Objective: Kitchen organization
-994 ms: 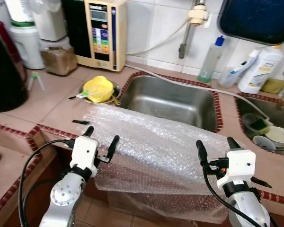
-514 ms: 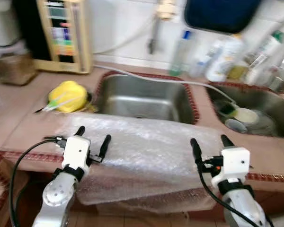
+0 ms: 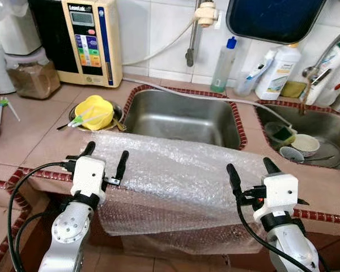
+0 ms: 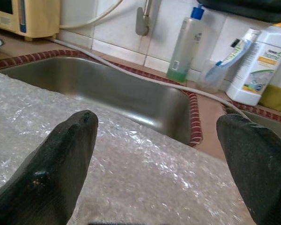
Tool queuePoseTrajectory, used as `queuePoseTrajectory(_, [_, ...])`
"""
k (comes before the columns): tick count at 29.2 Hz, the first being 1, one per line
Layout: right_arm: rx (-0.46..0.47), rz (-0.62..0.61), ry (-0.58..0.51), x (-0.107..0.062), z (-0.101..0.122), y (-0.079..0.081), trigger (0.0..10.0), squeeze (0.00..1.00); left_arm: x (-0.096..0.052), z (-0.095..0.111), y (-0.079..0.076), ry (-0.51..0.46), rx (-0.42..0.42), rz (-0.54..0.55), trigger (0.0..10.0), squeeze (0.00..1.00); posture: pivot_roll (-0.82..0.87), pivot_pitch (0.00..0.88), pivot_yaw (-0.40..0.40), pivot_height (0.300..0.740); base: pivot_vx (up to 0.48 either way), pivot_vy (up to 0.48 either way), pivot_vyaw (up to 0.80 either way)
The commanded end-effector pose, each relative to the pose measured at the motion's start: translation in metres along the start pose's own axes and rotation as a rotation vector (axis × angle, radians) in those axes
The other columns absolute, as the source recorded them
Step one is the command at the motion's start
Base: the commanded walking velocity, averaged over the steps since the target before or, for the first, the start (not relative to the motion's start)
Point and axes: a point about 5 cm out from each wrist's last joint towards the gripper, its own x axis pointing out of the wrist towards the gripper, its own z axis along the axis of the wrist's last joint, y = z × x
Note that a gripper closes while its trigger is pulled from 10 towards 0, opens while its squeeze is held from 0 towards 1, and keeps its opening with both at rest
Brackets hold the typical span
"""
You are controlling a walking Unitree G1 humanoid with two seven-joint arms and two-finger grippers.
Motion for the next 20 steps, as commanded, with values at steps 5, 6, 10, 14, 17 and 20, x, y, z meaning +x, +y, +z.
queuePoseTrajectory(5, [-0.009, 0.000, -0.008, -0.0008, 0.0021, -0.0024, 10.0, 0.00, -0.0035, 0.0002, -0.0005, 0.006, 0.001, -0.001, 10.0, 0.00, 0.21, 0.000, -0.075, 0.740, 0.000, 0.000, 0.00])
queuePoseTrajectory(6, [-0.009, 0.001, -0.007, -0.0008, 0.0018, -0.0024, 10.0, 0.00, -0.0035, 0.0002, -0.0008, 0.007, 0.000, -0.002, 10.0, 0.00, 0.21, 0.000, -0.075, 0.740, 0.000, 0.000, 0.00])
queuePoseTrajectory(10, [-0.009, 0.004, -0.001, -0.0016, 0.0005, -0.0013, 10.0, 0.00, -0.0035, -0.0006, -0.0026, 0.011, -0.008, -0.011, 10.0, 0.00, 0.21, 0.000, -0.075, 0.740, 0.000, 0.262, 0.00])
queuePoseTrajectory(14, [-0.007, 0.007, 0.002, -0.0026, 0.0001, 0.0000, 10.0, 0.00, -0.0040, -0.0021, -0.0039, 0.020, -0.021, -0.017, 10.0, 0.00, 0.21, 0.000, -0.074, 0.740, 0.000, 0.299, 0.00])
queuePoseTrajectory(17, [-0.006, 0.006, 0.003, -0.0028, 0.0002, 0.0001, 10.0, 0.00, -0.0042, -0.0023, -0.0040, 0.022, -0.018, -0.019, 10.0, 0.00, 0.20, 0.000, -0.073, 0.740, 0.000, 0.300, 0.00])
queuePoseTrajectory(20, [-0.006, 0.005, 0.004, -0.0030, 0.0000, 0.0000, 10.0, 0.00, -0.0043, -0.0028, -0.0045, 0.024, -0.019, -0.023, 10.0, 0.00, 0.20, 0.000, -0.073, 0.740, 0.000, 0.300, 0.00])
